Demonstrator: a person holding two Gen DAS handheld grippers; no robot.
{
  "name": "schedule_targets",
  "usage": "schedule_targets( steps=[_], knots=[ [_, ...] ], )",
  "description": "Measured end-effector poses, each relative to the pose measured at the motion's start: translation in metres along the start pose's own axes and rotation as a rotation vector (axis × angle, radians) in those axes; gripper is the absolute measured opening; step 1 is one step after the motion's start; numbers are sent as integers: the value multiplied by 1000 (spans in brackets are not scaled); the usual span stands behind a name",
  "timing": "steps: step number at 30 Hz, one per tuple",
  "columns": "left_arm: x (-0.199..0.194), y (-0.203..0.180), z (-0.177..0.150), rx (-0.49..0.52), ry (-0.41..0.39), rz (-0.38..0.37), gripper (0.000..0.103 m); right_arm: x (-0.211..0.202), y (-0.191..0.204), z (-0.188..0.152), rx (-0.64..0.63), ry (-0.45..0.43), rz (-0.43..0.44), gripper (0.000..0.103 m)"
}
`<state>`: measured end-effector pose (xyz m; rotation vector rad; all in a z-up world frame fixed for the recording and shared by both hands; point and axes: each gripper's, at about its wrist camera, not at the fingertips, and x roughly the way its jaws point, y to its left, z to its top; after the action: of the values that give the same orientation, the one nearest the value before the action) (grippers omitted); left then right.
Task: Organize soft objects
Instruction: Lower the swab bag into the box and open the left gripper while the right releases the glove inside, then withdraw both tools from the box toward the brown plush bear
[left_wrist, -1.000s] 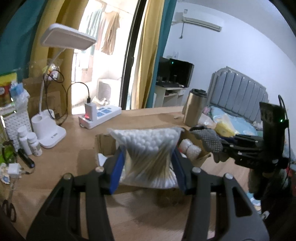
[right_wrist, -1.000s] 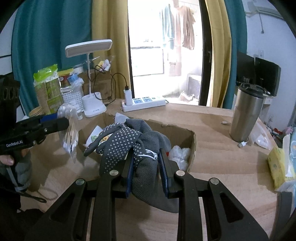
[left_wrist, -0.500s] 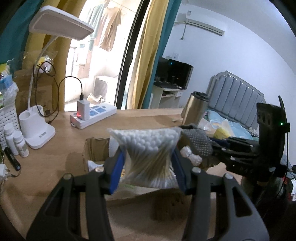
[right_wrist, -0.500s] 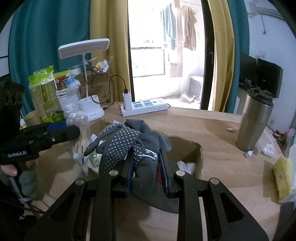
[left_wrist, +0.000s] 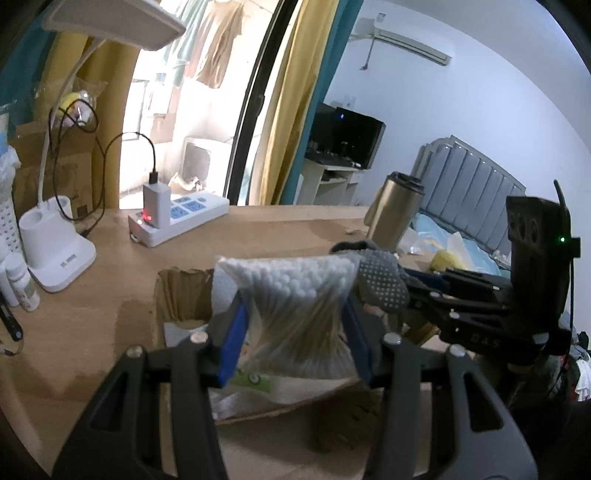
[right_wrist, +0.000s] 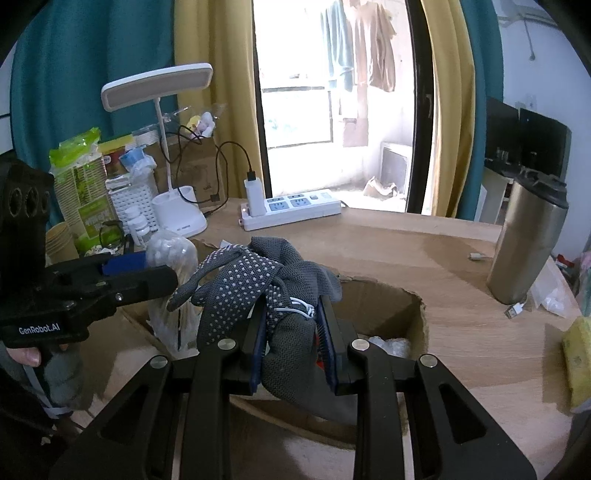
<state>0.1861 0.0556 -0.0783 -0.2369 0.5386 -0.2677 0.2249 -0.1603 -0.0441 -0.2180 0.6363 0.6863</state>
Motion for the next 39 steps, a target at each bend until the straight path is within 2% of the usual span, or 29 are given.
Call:
schedule_targets(
  steps=[13,14,16,19,24,39],
  knots=[
    [27,3,-10,-6,63,-6,51,37,1,-13,21,104,11,29],
    [28,3,-10,-6,64,-6,51,39,1,-14,23,111,9,30],
    [28,3,-11,-4,67,-4,51,42,0,-16,27,127,10,39],
    [30,3,-13,-1,75,0,52,46,0,-19,24,146,6,45],
    [28,2,-15,6,78,11,52,36,-1,-20,26,121,10,52],
    [4,-10,-19,22,58,27,54,-3,0,-21,36,61,-22,55]
  ],
)
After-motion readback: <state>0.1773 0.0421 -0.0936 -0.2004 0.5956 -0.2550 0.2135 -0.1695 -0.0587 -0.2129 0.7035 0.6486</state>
